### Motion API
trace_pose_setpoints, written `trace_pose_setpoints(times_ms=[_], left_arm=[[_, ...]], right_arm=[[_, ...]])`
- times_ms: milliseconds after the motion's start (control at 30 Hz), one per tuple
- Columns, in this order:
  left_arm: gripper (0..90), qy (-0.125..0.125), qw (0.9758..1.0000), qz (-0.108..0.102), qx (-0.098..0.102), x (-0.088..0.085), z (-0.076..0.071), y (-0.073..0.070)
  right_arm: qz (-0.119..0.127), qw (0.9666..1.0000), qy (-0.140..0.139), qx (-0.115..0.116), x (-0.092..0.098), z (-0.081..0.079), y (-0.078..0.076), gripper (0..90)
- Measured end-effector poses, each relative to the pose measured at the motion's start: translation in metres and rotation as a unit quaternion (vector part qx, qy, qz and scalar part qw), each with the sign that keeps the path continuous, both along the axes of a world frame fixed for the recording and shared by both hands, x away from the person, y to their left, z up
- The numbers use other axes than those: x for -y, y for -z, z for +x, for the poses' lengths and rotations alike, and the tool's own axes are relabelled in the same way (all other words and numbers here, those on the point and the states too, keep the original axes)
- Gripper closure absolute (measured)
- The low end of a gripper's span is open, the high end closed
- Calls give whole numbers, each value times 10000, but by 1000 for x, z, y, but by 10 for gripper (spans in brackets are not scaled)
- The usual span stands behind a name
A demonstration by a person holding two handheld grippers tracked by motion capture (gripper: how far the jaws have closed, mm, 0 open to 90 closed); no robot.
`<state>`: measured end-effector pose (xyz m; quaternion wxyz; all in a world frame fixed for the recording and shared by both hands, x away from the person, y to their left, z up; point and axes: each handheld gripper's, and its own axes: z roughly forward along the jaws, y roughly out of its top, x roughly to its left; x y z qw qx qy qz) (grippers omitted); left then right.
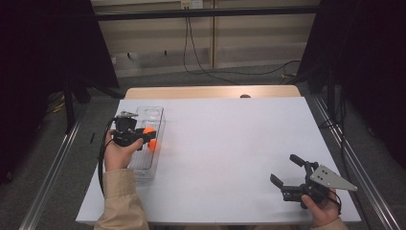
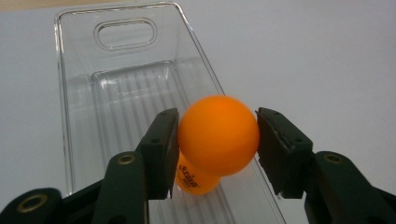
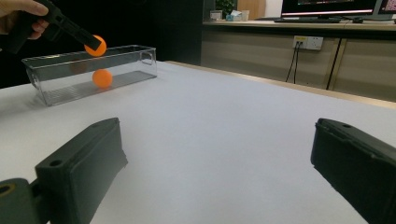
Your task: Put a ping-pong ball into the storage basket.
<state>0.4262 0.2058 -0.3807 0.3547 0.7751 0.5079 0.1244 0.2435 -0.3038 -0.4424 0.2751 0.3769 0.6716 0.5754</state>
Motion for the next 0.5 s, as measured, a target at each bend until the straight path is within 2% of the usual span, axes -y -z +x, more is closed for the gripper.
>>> trace_pose_setpoints(times_ms=[500], left_arm=[[466, -57, 10000, -1, 22, -1, -1, 1]], right_arm=[[-5, 10000, 0, 2, 0, 0, 0, 18]])
